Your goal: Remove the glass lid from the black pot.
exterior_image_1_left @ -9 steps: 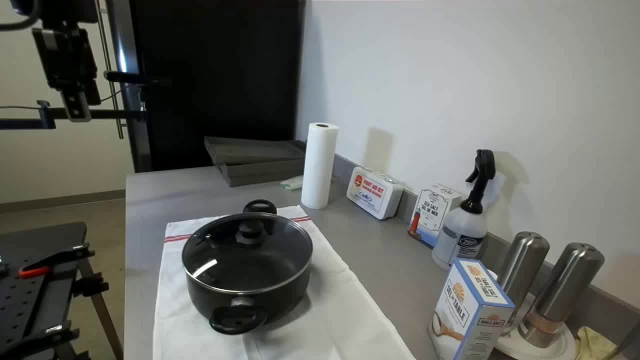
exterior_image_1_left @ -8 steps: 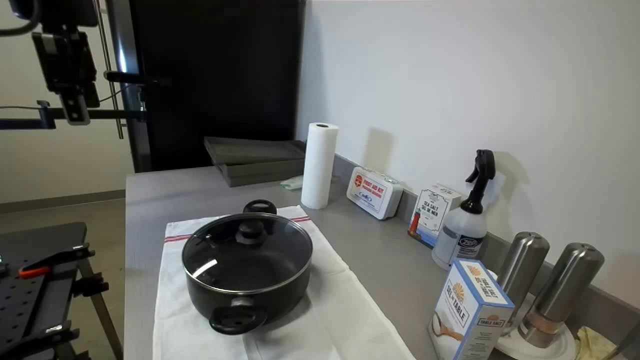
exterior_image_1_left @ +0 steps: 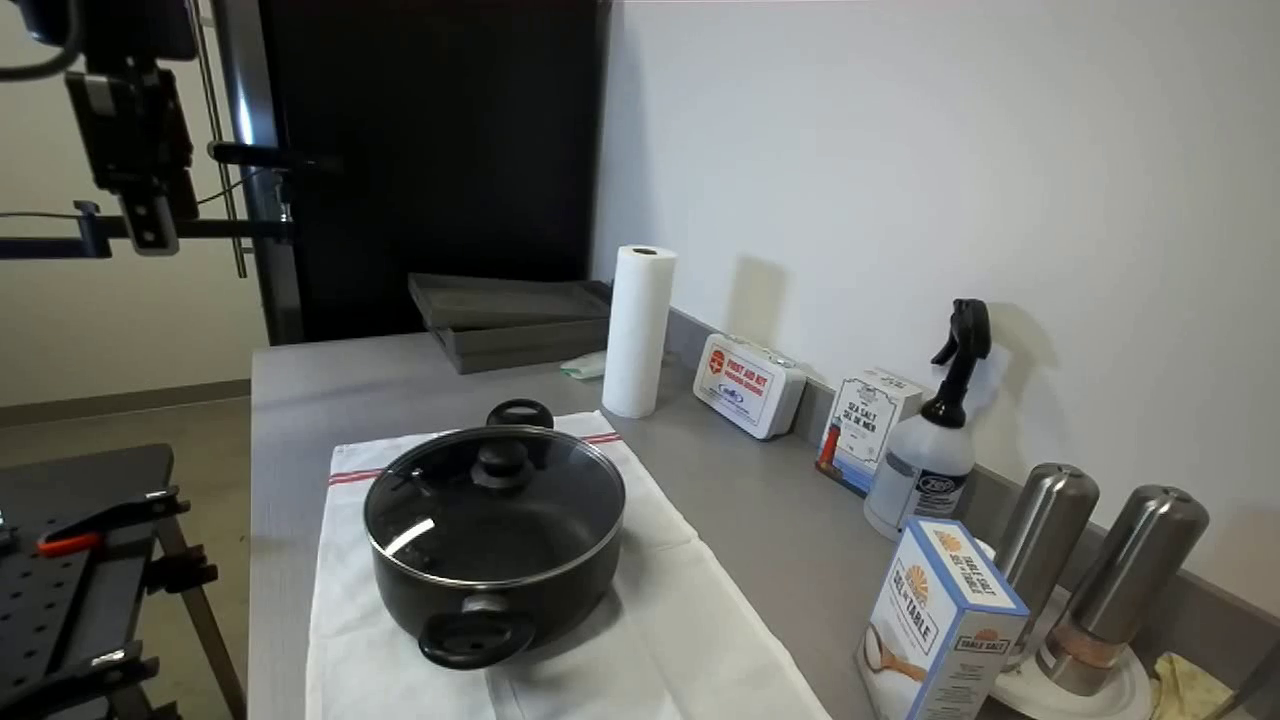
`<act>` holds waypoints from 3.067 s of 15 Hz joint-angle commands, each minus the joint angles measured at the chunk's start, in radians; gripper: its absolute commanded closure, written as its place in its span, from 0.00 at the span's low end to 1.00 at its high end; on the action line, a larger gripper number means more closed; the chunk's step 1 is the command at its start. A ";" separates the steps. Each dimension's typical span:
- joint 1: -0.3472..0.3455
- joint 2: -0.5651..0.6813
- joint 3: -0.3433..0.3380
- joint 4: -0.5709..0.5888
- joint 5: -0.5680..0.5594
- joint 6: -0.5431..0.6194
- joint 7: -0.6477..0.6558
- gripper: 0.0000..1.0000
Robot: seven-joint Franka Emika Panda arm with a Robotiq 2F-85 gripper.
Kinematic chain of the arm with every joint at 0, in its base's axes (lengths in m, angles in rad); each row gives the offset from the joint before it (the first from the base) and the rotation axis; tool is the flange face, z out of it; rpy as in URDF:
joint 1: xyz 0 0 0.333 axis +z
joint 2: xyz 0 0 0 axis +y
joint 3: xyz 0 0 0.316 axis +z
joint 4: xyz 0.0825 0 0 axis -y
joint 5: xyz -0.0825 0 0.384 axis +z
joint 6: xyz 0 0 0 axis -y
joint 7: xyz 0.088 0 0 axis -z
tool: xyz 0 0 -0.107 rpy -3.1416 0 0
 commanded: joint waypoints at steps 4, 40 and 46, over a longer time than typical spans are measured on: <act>-0.006 0.008 0.004 0.006 0.001 0.003 -0.002 0.00; -0.065 0.954 -0.023 0.290 -0.022 0.704 0.035 0.00; -0.060 1.035 -0.029 0.328 -0.010 0.740 0.028 0.00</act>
